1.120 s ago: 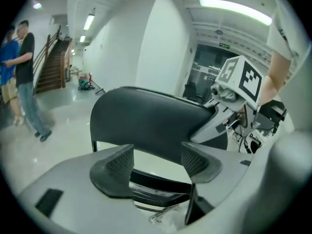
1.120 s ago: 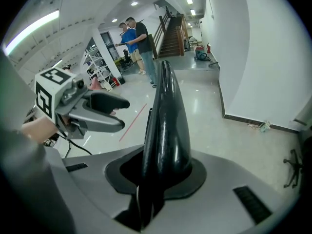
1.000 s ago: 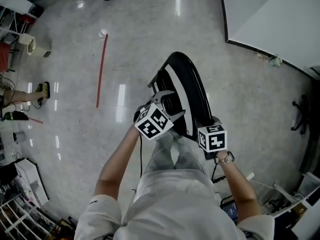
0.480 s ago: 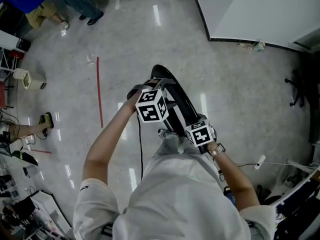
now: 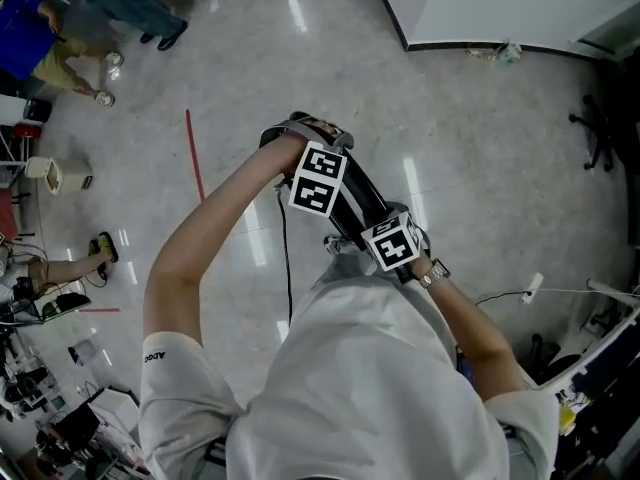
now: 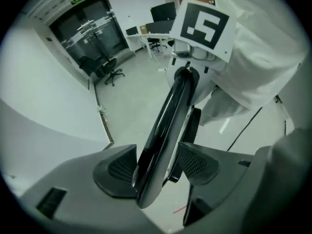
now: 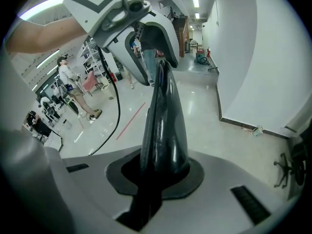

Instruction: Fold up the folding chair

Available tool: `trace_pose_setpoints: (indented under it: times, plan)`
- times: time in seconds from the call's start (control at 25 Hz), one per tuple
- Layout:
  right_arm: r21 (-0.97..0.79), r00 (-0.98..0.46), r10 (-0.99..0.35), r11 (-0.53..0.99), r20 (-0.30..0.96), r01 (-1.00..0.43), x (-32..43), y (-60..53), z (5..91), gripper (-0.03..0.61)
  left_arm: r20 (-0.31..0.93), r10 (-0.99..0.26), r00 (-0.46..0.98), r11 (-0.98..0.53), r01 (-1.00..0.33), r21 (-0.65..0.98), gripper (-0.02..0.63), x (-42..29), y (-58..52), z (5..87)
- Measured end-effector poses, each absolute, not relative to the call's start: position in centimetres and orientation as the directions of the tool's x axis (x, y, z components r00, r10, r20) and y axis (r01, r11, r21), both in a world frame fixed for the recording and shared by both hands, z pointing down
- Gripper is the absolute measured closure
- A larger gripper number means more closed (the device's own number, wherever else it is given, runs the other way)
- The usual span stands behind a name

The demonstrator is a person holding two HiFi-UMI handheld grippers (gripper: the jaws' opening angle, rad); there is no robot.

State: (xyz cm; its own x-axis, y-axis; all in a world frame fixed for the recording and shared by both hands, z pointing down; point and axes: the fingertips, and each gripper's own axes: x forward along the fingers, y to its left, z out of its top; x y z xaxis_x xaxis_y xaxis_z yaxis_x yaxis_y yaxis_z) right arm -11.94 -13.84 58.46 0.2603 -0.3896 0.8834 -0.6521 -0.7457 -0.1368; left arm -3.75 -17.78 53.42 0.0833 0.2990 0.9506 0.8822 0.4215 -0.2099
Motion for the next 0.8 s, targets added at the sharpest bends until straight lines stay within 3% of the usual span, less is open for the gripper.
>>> trace_pose_setpoints:
  times: [0.4,0.6,0.8]
  plan:
    - [-0.175,0.223,-0.404,-0.742,0.887,-0.648,-9.9,-11.8,58.9,0.526,0.984,0.175,-0.042,0.580,0.812,-0.068,0.404,-1.8,-15.2,56.3]
    - [-0.187,0.192,-0.420,-0.706,0.887,-0.683,-9.4,-11.6,58.7,0.525,0.989,0.005,-0.146,0.672,0.733,0.105,0.444,-2.0,-15.3,56.8]
    - [-0.225,0.157,-0.451,-0.681,0.879,-0.696,-8.8,-10.2,58.9,0.525,0.984,-0.117,-0.138,0.754,0.632,0.178,0.505,-2.1,-14.7,58.9]
